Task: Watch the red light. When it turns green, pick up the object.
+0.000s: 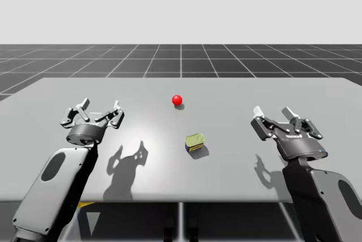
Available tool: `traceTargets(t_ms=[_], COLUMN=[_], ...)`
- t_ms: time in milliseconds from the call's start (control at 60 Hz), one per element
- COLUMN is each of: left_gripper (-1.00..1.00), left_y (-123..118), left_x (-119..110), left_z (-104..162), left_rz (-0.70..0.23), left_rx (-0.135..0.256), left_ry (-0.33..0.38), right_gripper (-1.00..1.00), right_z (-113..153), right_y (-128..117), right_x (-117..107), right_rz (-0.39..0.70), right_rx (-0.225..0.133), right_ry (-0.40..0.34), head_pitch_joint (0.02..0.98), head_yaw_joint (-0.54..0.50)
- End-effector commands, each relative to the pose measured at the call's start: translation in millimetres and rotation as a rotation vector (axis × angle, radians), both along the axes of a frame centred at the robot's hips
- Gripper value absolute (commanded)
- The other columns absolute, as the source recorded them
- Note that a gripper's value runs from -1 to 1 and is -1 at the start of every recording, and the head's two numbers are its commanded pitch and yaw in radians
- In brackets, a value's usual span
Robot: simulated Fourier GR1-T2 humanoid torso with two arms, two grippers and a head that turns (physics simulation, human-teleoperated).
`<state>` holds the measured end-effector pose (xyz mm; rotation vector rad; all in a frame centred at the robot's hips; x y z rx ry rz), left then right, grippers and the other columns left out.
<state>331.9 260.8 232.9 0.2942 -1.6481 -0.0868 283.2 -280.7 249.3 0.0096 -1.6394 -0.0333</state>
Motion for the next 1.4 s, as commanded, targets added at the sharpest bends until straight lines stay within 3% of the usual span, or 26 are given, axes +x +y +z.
traceTargets(t_ms=[17, 100, 133, 183, 900, 1400], left_gripper=[-1.00, -1.00, -1.00, -1.00, -1.00, -1.00], left_y=[1.1, 1.0, 1.0, 1.0, 1.7, 1.5], left_x=[2.0, 2.0, 2.0, 2.0, 2.6, 2.1], left_z=[-3.0, -3.0, -3.0, -3.0, -3.3, -2.5], left_rz=[0.002, 0.002, 0.002, 0.002, -0.009, -0.014], left_rx=[0.006, 0.006, 0.006, 0.006, 0.020, 0.010], left_ry=[0.007, 0.007, 0.007, 0.007, 0.013, 0.008], right_gripper=[-1.00, -1.00, -1.00, -1.00, -1.00, -1.00], right_z=[-3.8, -2.6, -2.3, -2.7, -2.9, -3.0], right_y=[-2.3, -3.7, -4.6, -5.2, -3.9, -3.4], right_x=[-0.1, 2.9, 3.6, 3.3, 3.4, 2.8], right_rz=[-0.060, -0.063, -0.078, -0.064, -0.060, -0.054], right_rx=[-0.009, -0.008, -0.030, -0.020, -0.038, -0.043], right_ry=[0.000, -0.016, 0.015, 0.012, 0.012, 0.012], head_pitch_joint=[0.092, 0.105, 0.118, 0.141, 0.567, 0.590], head_yaw_joint=[0.00, 0.01, 0.01, 0.01, 0.05, 0.04])
